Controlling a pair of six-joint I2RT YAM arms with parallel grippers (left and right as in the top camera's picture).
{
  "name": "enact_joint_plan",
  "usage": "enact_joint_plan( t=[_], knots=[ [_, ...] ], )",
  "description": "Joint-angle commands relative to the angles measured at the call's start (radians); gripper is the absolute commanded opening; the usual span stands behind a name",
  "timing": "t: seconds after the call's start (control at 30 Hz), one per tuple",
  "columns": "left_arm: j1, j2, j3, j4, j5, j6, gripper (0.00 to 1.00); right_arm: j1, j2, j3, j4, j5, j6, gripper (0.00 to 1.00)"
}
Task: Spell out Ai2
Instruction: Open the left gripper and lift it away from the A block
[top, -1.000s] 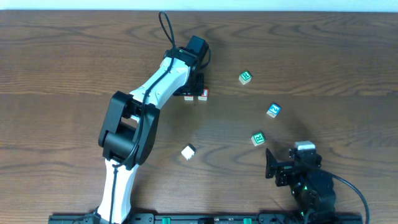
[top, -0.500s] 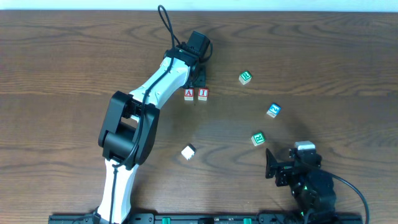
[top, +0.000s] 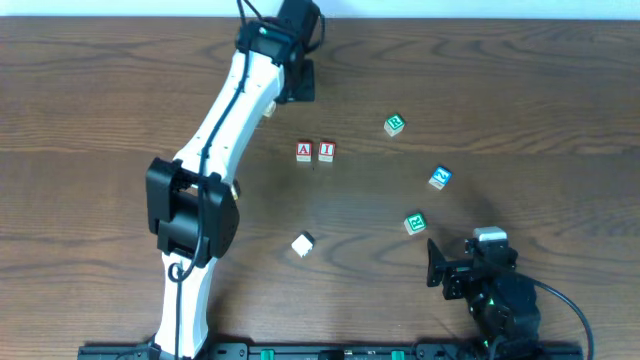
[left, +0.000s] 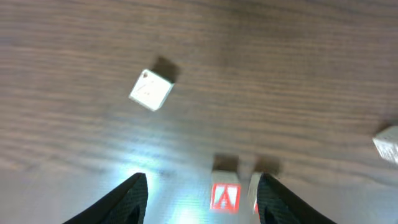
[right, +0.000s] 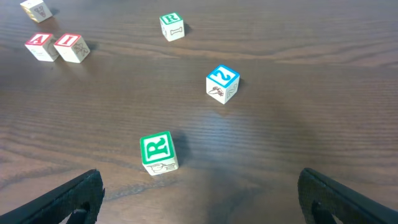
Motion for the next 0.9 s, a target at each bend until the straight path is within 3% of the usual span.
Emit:
enact_joint_plan(
  t=[0.0,0.1,0.17,0.37,0.43,0.53,0.6,0.7,0.87],
  knots=[
    [0.012,-0.005,0.077,-0.073,-0.017,0.003,0.6,-0.015,-0.006,-0.011,-0.001,-0.008,-0.013,0.99],
    [0.014,-0.008,0.091,-0.13,-0.013,-0.002,0.65,-0.015,-0.006,-0.01,-0.016,0.006,-0.08,0.99],
    [0.014,-0.008,0.091,-0.148,-0.013,-0.002,0.66,-0.015,-0.006,-0.01,-0.016,0.003,-0.081,0.99],
    [0.018,-0.008,0.091,-0.173,-0.013,-0.002,0.8,-0.015,-0.006,-0.01,0.053,-0.006,-0.06,0.99],
    [0.017,-0.008,0.091,-0.172,-0.006,-0.002,0.84,-0.015,-0.006,-0.01,0.144,-0.053,0.143,0.99],
    [0.017,-0.008,0.091,-0.18,-0.006,-0.002,0.85,-0.015,-0.006,-0.01,0.186,-0.151,0.675,0.99],
    [0.017,-0.008,0.091,-0.19,-0.006,-0.002,0.85,-0.015,-0.006,-0.01,0.188,-0.196,0.914,0.99],
    [0.017,-0.008,0.091,-0.208,-0.006,-0.002,0.86,-0.015,-0.006,-0.01,0.189,-0.176,1.0,0.99],
    [0.018,-0.008,0.091,-0.213,-0.006,-0.002,0.9,-0.015,-0.006,-0.013,0.182,-0.155,0.976,0.99]
  ],
)
